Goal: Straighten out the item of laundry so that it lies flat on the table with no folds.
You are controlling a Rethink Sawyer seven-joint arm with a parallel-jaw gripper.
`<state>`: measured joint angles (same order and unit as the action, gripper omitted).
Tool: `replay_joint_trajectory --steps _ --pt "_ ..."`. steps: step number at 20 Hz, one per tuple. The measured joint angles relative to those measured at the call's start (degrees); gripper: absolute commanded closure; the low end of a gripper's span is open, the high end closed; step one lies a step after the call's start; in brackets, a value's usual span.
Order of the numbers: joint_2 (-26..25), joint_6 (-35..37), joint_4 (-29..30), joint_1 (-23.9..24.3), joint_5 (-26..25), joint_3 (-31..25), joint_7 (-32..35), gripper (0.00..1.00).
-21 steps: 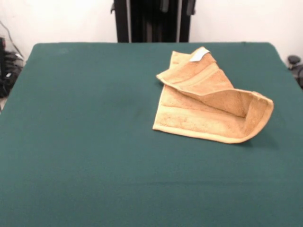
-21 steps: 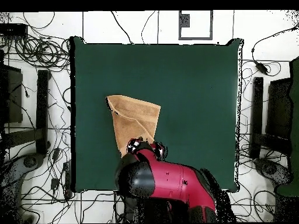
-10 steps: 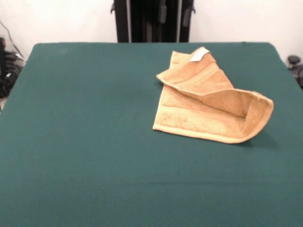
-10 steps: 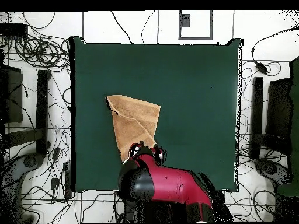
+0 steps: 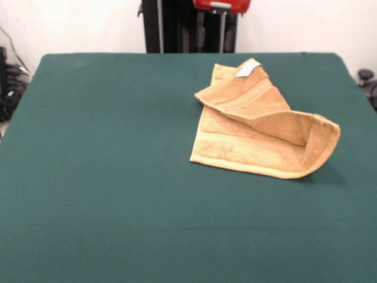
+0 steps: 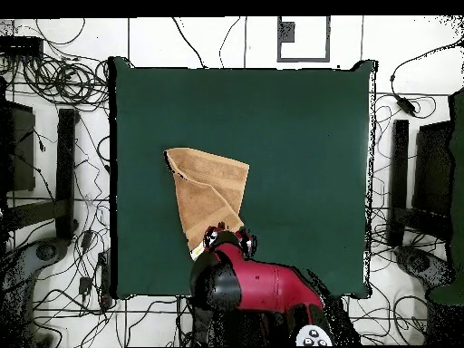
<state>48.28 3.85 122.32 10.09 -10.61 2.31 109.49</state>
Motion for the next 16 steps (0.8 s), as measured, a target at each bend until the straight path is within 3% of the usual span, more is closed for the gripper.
replay_joint_trajectory --steps 16 --pt "-8.55 -5.10 -0.03 3.59 -4.08 -0.07 0.00 0.00"
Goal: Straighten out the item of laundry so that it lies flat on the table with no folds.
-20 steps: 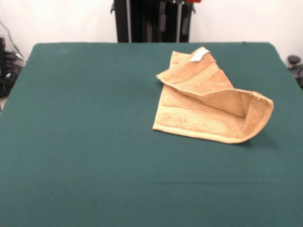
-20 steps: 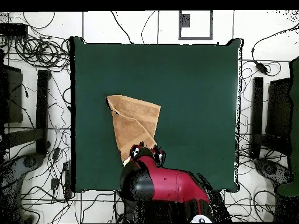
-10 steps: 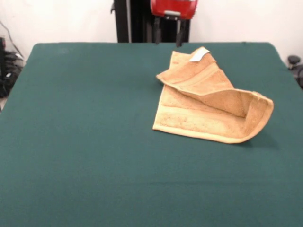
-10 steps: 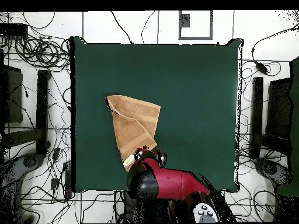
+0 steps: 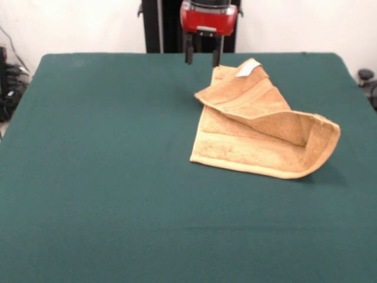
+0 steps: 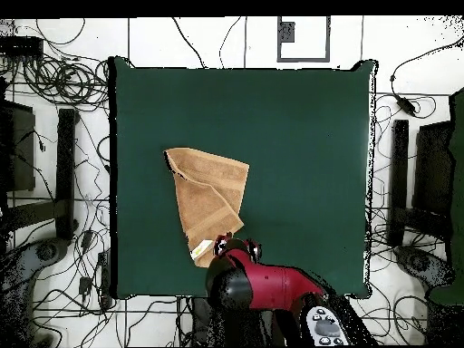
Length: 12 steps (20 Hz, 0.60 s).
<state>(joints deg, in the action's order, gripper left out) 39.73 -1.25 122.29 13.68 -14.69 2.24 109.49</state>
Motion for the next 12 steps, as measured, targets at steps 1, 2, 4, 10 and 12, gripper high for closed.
replay_joint_trajectory --steps 1,2,4,10,12 --pt "-0.19 0.00 0.00 -0.01 0.00 -0.01 0.00 0.00" --pt "-0.73 0.00 -0.01 0.01 0.01 -0.01 0.00 0.00" --pt "-1.40 0.00 -0.06 -0.03 0.01 0.00 0.00 0.00" --pt "-4.26 -1.05 -0.38 -0.73 0.03 -0.01 0.00 0.00" --pt "-5.17 -1.71 -0.40 -0.95 0.03 -0.02 0.00 0.00"
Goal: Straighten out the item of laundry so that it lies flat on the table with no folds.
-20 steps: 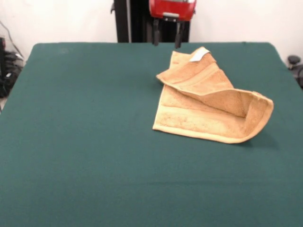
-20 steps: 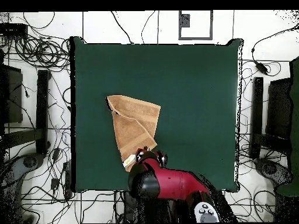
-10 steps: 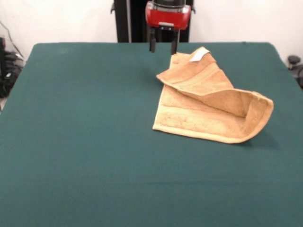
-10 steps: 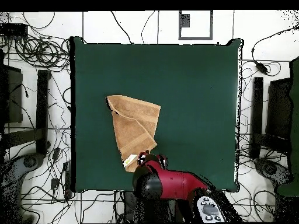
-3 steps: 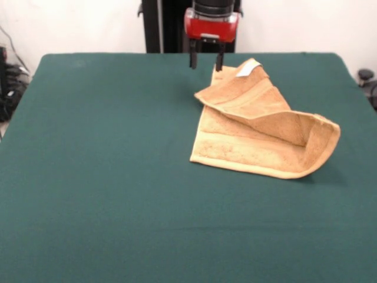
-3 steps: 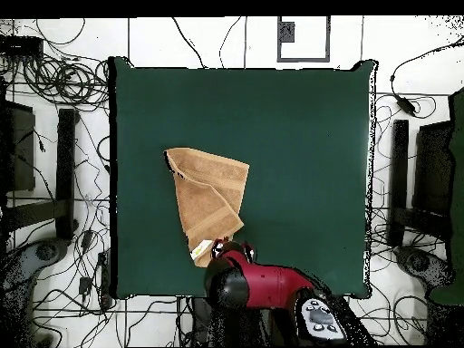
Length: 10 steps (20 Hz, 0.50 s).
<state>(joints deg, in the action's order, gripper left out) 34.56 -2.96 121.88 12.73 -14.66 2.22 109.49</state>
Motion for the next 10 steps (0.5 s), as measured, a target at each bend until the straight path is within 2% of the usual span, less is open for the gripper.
replay_joint_trajectory --steps 10 --pt "-1.72 -0.83 -0.07 -0.14 0.00 0.00 0.00 0.00"
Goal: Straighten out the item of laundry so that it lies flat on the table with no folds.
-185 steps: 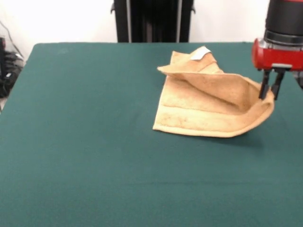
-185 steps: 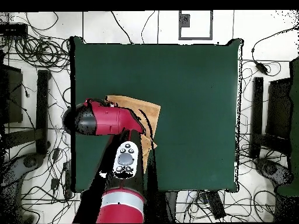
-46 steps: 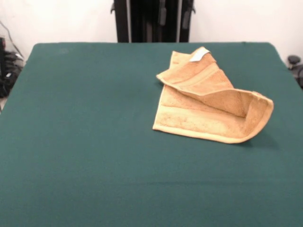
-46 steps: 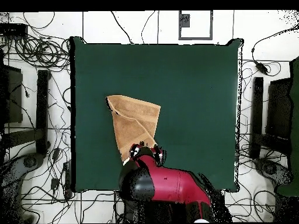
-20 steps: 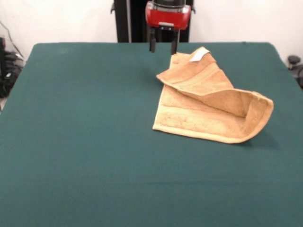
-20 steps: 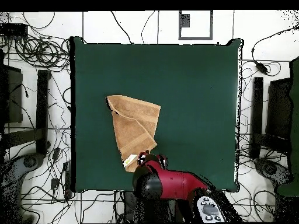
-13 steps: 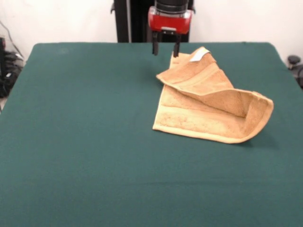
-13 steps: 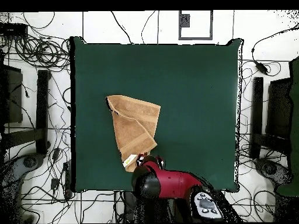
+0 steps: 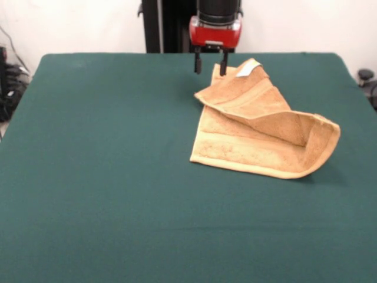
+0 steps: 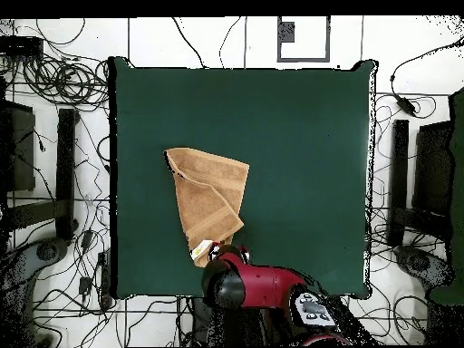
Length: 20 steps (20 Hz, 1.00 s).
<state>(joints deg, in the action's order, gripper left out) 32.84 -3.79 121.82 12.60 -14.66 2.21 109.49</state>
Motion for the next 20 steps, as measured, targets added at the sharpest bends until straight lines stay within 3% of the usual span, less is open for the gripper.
replay_joint_trajectory --steps 20 --pt "-0.48 0.00 -3.18 -0.69 0.32 0.00 0.00 0.00"
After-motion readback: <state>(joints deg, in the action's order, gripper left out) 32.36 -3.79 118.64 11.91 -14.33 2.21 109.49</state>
